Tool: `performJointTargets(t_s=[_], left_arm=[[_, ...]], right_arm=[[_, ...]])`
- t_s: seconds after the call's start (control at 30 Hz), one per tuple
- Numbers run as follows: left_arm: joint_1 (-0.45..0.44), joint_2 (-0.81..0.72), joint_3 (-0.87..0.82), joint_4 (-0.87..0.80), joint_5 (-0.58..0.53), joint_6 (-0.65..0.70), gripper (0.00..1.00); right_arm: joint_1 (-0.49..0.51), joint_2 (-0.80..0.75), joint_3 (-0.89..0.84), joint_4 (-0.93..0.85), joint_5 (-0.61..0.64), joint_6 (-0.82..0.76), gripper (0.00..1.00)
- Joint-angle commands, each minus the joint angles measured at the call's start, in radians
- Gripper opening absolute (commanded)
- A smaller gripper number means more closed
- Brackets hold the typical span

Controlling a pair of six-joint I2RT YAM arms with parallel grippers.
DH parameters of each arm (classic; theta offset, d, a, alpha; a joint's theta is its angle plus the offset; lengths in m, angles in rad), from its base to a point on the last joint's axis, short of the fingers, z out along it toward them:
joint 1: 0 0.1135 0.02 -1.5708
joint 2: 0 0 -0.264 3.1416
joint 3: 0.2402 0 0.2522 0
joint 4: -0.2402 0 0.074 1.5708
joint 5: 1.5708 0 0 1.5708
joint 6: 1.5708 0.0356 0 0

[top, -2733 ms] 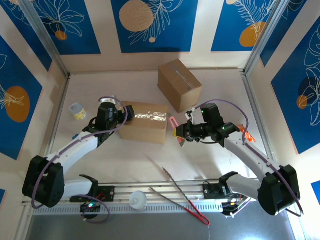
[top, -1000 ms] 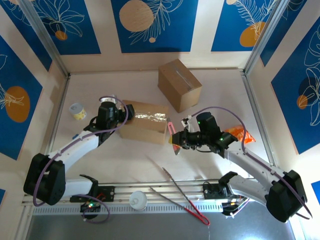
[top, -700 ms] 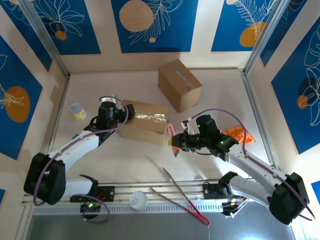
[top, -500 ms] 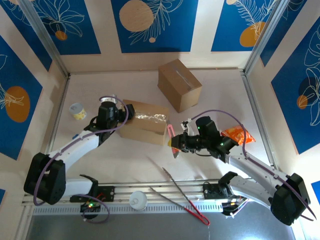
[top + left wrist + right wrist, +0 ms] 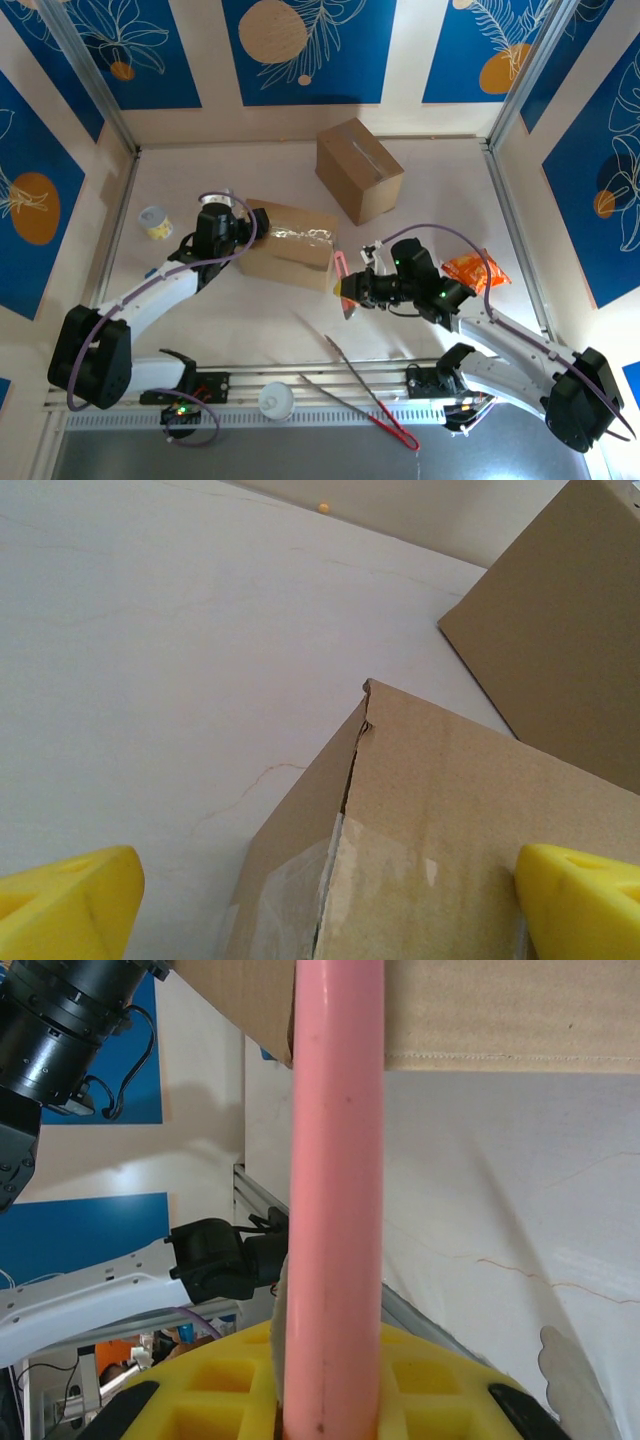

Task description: Unpack the express box

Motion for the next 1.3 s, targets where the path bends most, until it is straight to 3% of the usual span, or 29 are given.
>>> performJointTargets(t_s=[0.0,0.2,0.53,1.27], left_arm=[[-0.005,0.096,-0.093,-0.266,-0.037,0.010,0.95],[-0.005,0.098,-0.094,-0.262,-0.034,0.009,0.95],[-0.006,0.099,-0.094,-0.258,-0.034,0.004,0.95],[-0.008,0.108,-0.095,-0.248,-0.030,-0.001,0.95]], right_arm=[[0.023,-0.015,-0.037,0.044,-0.093,0.029,0.00],[-0.027,-0.027,-0.078,0.150,-0.162,0.070,0.00],[-0.062,-0.024,-0.093,0.150,-0.261,0.079,0.00],[-0.018,-0.090,-0.117,0.152,-0.233,0.129,0.00]])
